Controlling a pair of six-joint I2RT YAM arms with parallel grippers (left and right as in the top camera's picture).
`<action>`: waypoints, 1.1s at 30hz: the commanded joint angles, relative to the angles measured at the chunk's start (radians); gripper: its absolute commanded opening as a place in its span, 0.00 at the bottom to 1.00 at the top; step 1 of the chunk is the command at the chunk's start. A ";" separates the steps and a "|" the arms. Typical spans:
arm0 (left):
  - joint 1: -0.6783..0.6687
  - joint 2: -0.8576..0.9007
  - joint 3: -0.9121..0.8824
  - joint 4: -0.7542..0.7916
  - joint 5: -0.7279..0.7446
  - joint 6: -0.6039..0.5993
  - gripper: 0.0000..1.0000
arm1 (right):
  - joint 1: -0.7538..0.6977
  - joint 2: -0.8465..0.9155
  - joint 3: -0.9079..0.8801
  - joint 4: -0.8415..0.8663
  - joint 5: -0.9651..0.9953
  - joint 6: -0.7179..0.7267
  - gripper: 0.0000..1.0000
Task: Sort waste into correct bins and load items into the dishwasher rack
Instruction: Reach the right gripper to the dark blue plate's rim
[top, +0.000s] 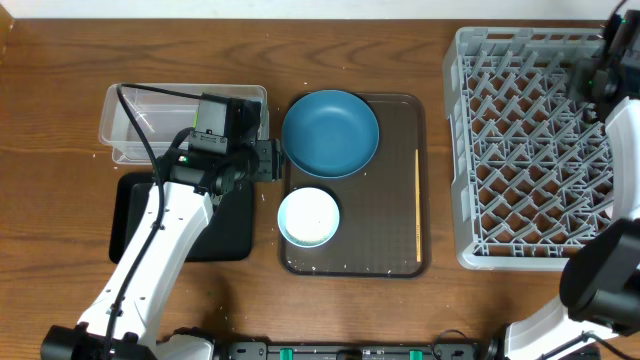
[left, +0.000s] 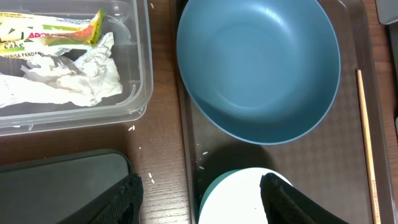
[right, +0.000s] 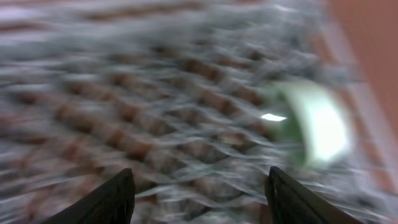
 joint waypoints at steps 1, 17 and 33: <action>0.002 0.008 0.010 0.000 -0.006 -0.001 0.63 | 0.059 0.004 0.000 -0.035 -0.375 0.085 0.67; 0.002 0.008 0.006 -0.023 -0.006 -0.001 0.63 | 0.488 0.118 0.000 -0.086 -0.315 0.145 0.68; 0.002 0.008 -0.009 -0.038 -0.006 -0.001 0.63 | 0.643 0.283 0.000 -0.072 -0.157 0.295 0.64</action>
